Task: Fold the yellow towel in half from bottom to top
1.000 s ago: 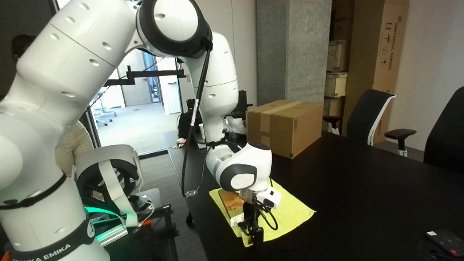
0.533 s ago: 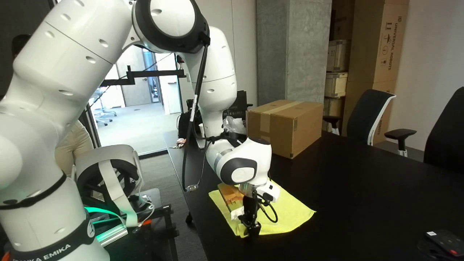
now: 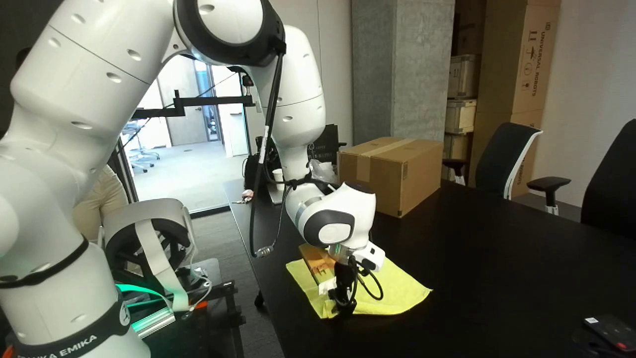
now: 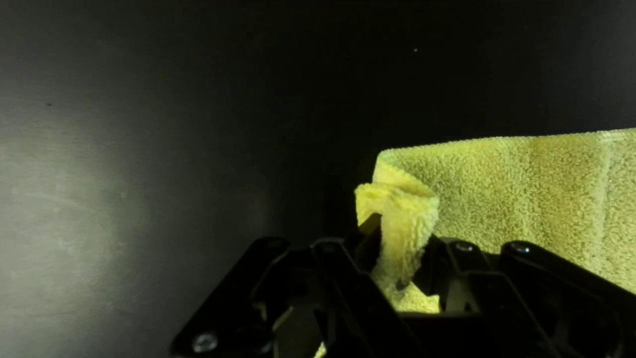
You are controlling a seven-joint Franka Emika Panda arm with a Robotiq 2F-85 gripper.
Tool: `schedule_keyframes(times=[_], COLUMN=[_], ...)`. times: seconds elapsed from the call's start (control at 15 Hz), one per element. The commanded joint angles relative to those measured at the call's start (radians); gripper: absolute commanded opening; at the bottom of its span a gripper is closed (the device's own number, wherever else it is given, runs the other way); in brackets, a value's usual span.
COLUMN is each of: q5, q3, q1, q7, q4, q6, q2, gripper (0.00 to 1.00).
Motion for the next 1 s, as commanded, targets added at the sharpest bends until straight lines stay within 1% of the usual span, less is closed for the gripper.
schedule_keyframes(times=[0.0, 0.27, 0.53, 0.73, 0.93], q5=[0.055, 0.123, 0.194, 0.225, 0.231], q3=[0.054, 0.125, 0.164, 0.163, 0.138], q1=[-0.064, -0.141, -0.18, -0.174, -0.149], q7=[-0.062, -0.123, -0.153, -0.156, -0.136], q4=[0.013, 0.042, 0.116, 0.183, 0.268], q6=[-0.038, -0.071, -0.115, -0.145, -0.172], q2=[-0.021, -0.034, -0.026, -0.014, 0.01], gripper=[0.03, 0.03, 0.03, 0.03, 0.03])
